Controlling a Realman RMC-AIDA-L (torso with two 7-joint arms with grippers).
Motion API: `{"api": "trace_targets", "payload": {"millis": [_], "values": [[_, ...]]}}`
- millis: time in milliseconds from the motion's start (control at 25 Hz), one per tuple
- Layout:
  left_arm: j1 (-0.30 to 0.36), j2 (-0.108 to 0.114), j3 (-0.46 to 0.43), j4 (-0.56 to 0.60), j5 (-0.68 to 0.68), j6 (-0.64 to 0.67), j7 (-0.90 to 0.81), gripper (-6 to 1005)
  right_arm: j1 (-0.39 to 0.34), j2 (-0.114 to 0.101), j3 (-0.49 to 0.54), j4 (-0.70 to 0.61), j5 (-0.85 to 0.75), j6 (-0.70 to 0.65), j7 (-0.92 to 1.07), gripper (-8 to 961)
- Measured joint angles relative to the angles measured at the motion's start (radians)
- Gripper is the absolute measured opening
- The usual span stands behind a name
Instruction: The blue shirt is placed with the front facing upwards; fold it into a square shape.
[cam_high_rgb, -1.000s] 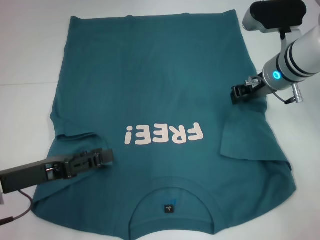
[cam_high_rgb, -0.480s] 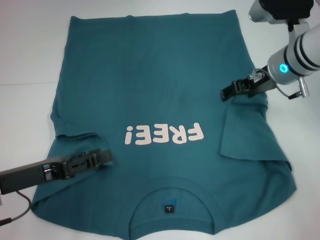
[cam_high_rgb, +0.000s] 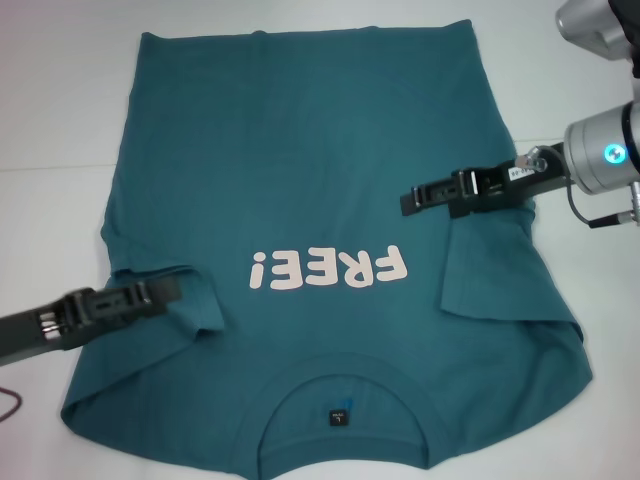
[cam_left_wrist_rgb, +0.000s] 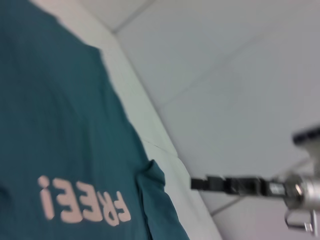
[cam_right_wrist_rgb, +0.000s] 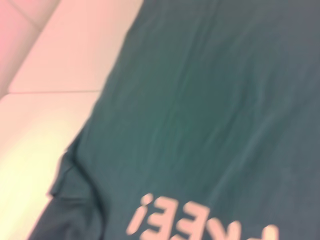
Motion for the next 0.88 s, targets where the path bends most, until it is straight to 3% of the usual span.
{"api": "trace_targets", "payload": {"millis": [160,520,880], "values": [[-0.001,0.015,-0.026,0.021,0.072,-0.009,-0.156,539,-0.007,0.001,0.000,-0.010,0.007,-0.032,-0.014,945],[-0.003,0.038,-0.158,0.032,0.275,-0.026,-0.271,539,-0.012,0.022,0.000,-0.003,0.012,-0.040,-0.064,945],[0.005,0.037,-0.177,0.015,0.340,-0.104,-0.332,539,-0.019,0.025,0.000,-0.001,0.013,-0.037,-0.068,944]]}}
